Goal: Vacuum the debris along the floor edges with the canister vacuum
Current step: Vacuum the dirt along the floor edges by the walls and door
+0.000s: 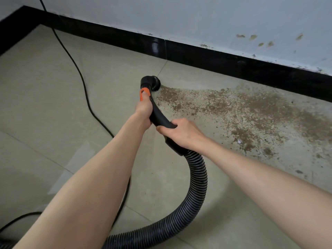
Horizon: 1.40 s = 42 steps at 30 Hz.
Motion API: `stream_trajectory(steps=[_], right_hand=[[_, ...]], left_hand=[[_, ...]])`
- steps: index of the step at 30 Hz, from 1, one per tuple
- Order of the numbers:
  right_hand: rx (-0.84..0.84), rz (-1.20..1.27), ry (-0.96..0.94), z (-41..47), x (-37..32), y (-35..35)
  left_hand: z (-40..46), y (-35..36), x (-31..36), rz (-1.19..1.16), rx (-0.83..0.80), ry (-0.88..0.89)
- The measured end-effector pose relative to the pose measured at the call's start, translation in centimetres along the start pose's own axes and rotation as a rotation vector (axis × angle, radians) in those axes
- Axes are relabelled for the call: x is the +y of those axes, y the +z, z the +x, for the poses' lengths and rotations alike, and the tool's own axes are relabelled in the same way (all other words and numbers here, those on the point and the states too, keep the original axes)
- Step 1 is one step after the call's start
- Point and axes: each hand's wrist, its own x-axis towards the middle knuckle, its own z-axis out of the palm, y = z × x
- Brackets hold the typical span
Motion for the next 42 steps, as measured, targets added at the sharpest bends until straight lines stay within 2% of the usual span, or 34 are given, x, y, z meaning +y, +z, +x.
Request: stream_trajectory(steps=[7, 11, 18, 25, 37, 42], right_hand=[[0.039, -0.016, 0.009, -0.2, -0.3, 0.6], [-0.017, 0.018, -0.009, -1.4, -0.7, 1.1], [-0.137, -0.043, -0.063, -4.7, -0.7, 3.0], [-0.187, -0.076, -0.088, -7.6, 1.0, 2.9], [-0.044, -0.007, -0.019, -5.3, 1.8, -1.2], [-0.004, 0.011, -0.003, -3.4, 2.2, -1.7]], left_hand=[[-1.6, 0.1, 0.6, 0.023, -0.083, -0.007], [-2.9, -1.4, -0.1, 0.01, -0.085, -0.029], [-5.7, -5.5, -3.1, -0.093, -0.002, -0.094], [-7.6, -5.6, -6.0, -0.119, 0.087, -0.104], [-6.8, -0.6, -2.8, -0.026, -0.134, -0.068], [-5.2, 1.1, -1.5, 0.008, -0.164, -0.056]])
